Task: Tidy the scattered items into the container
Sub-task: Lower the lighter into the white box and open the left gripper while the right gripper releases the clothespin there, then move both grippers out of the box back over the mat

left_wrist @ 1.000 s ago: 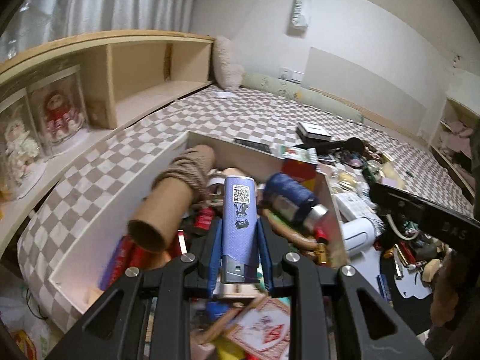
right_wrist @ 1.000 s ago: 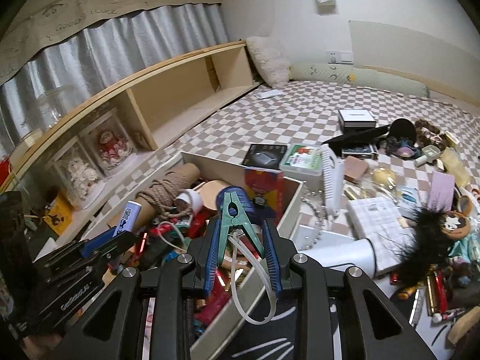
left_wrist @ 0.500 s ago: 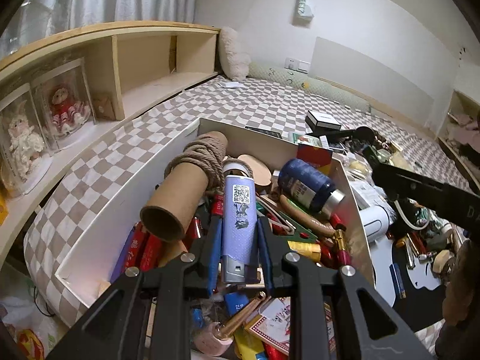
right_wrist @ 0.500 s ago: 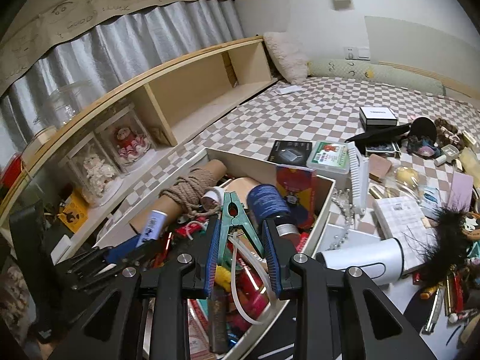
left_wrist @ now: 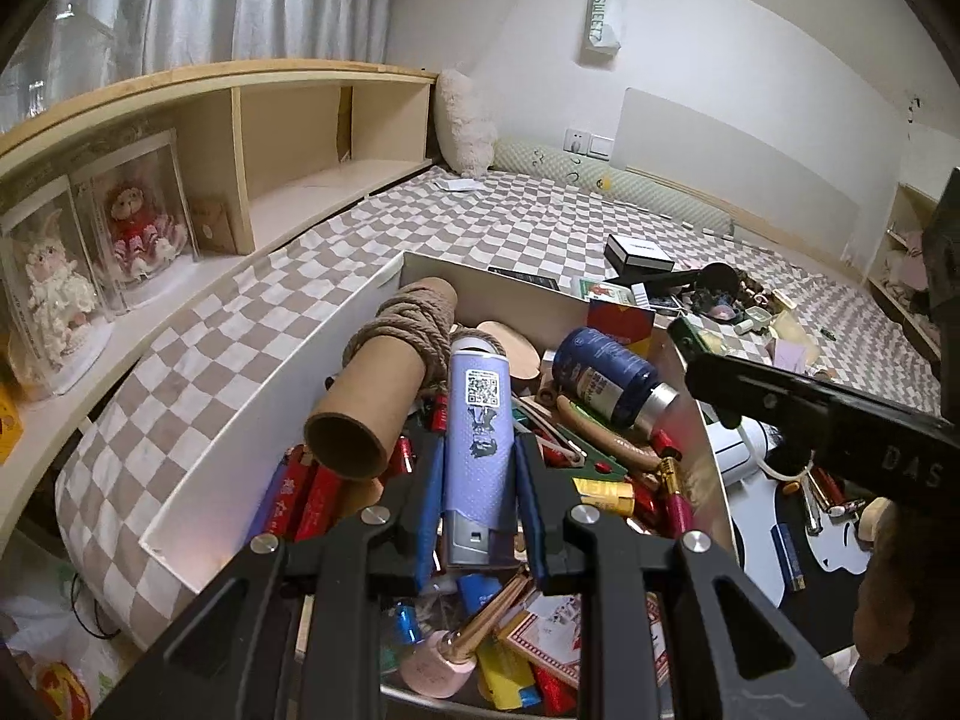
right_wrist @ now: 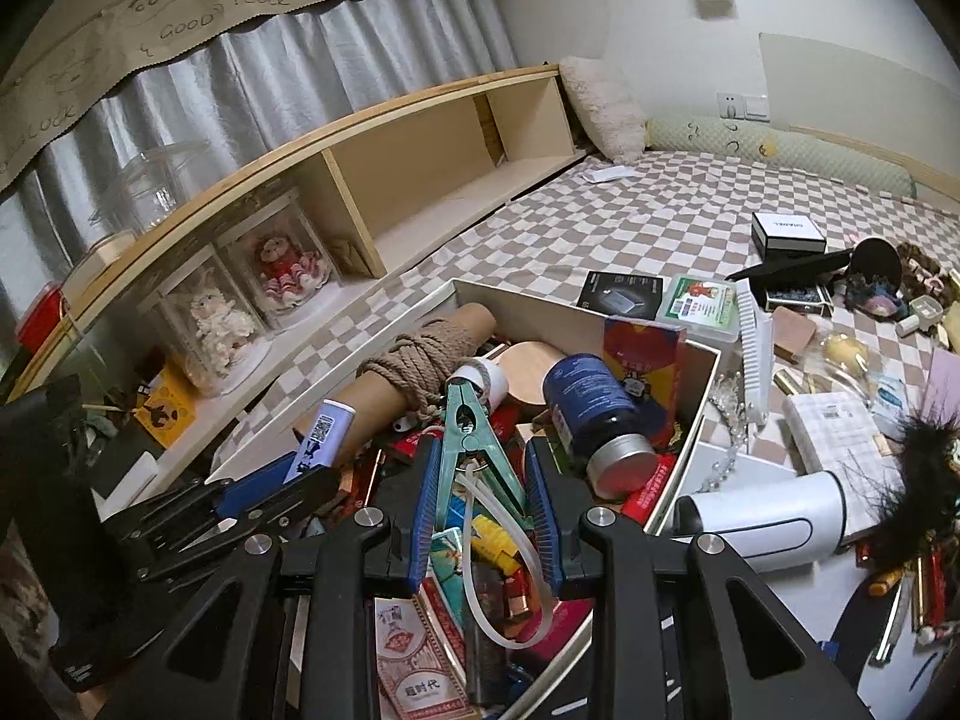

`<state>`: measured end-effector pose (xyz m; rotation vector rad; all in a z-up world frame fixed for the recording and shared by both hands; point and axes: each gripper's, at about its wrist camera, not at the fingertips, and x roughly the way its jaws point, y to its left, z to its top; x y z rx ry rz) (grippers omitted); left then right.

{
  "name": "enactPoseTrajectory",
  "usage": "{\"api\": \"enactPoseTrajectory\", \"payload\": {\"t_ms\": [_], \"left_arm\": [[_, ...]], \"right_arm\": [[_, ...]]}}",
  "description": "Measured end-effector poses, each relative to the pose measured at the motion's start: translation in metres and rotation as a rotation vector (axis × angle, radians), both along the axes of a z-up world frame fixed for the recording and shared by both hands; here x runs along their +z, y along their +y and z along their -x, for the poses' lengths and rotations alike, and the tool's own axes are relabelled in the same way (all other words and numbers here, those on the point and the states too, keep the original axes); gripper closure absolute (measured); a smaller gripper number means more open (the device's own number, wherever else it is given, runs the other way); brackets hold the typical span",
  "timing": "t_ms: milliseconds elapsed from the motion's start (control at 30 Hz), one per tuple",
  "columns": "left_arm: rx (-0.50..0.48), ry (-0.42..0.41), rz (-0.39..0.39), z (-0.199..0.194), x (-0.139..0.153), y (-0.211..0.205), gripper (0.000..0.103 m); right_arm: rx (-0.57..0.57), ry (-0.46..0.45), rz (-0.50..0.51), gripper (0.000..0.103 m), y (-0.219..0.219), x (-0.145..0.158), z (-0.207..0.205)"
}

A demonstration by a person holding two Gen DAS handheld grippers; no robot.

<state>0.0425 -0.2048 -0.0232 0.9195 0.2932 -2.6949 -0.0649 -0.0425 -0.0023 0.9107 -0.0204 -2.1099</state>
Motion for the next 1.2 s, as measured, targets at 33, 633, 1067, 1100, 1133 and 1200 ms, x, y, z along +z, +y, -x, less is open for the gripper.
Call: {"api": "enactPoseTrajectory", "payload": {"t_ms": [33,633,1067,1100,1133,1200], "left_arm": [[0.002,-0.001,0.003,-0.001,0.000,0.000,0.077],[0.036,-0.019,0.015,-0.010,-0.004,-0.005,0.053],[0.070,0.033,0.055,-0.012,0.004,0.004,0.005],[0.074,0.031,0.052,-0.011,0.003,0.004,0.005],[0.079,0.029,0.049,-0.011,0.002,0.003,0.005],[0.084,0.028,0.046,-0.011,0.002,0.002,0.005]], "right_arm": [[0.002,-0.001,0.002,0.073,-0.001,0.000,0.000],[-0.002,0.006,0.026,0.022,0.006,-0.011,-0.015],[-0.069,-0.002,0.027,0.022,0.034,-0.010,-0.004],[-0.071,-0.003,0.028,0.022,0.035,-0.010,-0.004],[-0.074,-0.005,0.030,0.022,0.037,-0.009,-0.003],[-0.073,-0.016,0.028,0.022,0.041,-0.009,-0.002]]}}
